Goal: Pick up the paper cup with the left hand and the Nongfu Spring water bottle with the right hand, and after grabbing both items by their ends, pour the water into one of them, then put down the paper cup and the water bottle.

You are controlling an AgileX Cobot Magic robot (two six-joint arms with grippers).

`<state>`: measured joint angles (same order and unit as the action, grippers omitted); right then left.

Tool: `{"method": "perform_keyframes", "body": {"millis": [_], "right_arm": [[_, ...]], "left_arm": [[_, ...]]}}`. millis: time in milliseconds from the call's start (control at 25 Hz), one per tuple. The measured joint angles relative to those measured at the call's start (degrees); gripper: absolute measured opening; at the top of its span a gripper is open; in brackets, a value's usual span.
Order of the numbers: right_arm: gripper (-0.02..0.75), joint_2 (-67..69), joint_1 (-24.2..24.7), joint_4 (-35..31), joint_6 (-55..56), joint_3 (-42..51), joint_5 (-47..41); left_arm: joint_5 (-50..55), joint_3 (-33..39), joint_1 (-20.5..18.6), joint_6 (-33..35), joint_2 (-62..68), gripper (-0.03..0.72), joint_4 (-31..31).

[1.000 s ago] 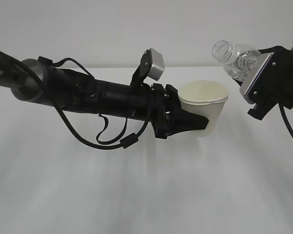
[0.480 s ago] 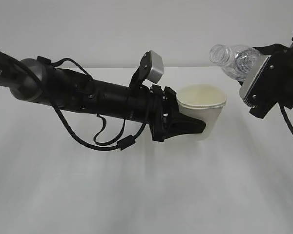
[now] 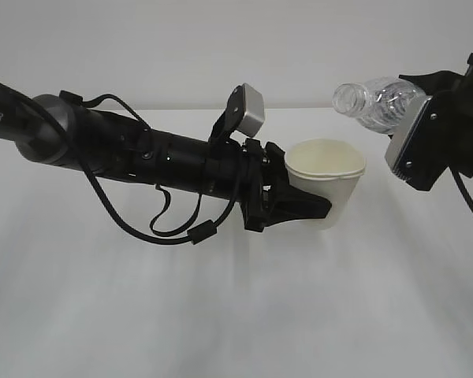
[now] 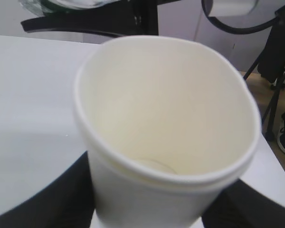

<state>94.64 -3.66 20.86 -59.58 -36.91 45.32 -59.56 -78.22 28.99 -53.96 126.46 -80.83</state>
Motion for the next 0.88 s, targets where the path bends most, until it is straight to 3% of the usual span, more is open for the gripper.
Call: {"method": "perform_keyframes", "body": {"millis": [880], "right_arm": [[0.473,0.0,0.0,-0.3,-6.3,0.1,0.6]], "left_arm": [[-1.7,0.0,0.0,0.0,0.0,0.435,-0.5]]}}
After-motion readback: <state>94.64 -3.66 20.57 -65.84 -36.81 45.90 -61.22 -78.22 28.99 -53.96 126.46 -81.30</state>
